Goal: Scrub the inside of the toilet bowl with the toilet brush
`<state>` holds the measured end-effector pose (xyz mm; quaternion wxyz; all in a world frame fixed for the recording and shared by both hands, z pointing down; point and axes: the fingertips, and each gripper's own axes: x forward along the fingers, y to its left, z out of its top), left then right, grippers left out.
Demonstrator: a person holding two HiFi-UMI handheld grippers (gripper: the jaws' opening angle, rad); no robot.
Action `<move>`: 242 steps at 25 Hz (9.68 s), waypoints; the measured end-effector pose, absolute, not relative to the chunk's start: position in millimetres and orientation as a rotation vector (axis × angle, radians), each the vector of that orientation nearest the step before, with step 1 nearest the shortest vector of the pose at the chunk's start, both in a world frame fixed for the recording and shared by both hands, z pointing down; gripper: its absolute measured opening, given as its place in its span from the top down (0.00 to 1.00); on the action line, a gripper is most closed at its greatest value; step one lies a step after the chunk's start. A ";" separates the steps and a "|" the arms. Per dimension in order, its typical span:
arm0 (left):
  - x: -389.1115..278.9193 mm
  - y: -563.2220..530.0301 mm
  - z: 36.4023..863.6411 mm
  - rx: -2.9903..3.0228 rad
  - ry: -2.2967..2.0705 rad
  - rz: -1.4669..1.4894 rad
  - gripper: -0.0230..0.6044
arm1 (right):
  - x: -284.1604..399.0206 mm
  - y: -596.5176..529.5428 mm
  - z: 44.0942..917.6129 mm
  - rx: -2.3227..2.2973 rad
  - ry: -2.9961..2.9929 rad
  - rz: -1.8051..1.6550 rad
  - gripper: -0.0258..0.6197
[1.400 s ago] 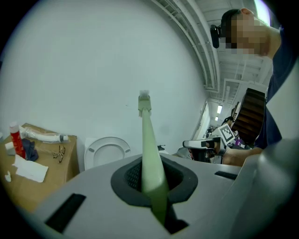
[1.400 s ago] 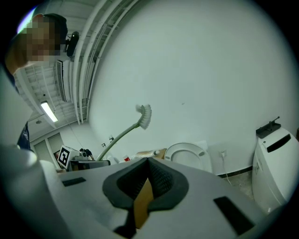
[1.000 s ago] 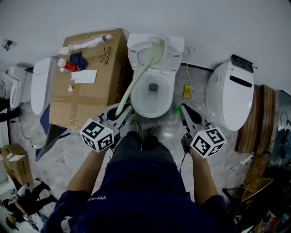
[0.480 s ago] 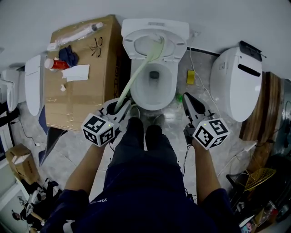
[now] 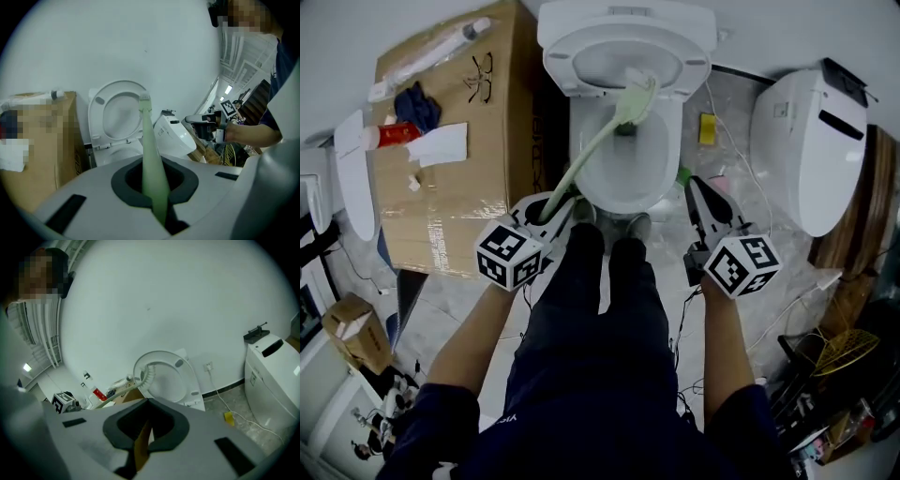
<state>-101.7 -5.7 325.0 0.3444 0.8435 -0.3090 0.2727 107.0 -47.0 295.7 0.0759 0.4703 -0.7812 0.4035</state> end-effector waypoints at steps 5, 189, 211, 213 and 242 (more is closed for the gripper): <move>-102.6 -11.0 370.5 2.169 -0.763 0.767 0.91 | 109.2 -47.9 341.7 1.449 -2.285 1.262 0.95; -63.3 50.9 669.1 1.730 -0.567 1.404 0.91 | 133.1 27.5 572.3 1.332 -2.067 1.497 0.95; -98.2 112.8 663.8 1.654 -0.518 1.424 0.91 | 91.1 36.2 570.0 1.253 -2.093 1.489 0.95; -102.6 118.2 663.6 1.616 -0.524 1.402 0.91 | 89.1 35.0 570.1 1.245 -2.092 1.486 0.95; -176.3 50.7 659.5 1.452 -0.775 1.365 0.91 | 67.3 -14.0 575.6 1.173 -2.099 1.489 0.95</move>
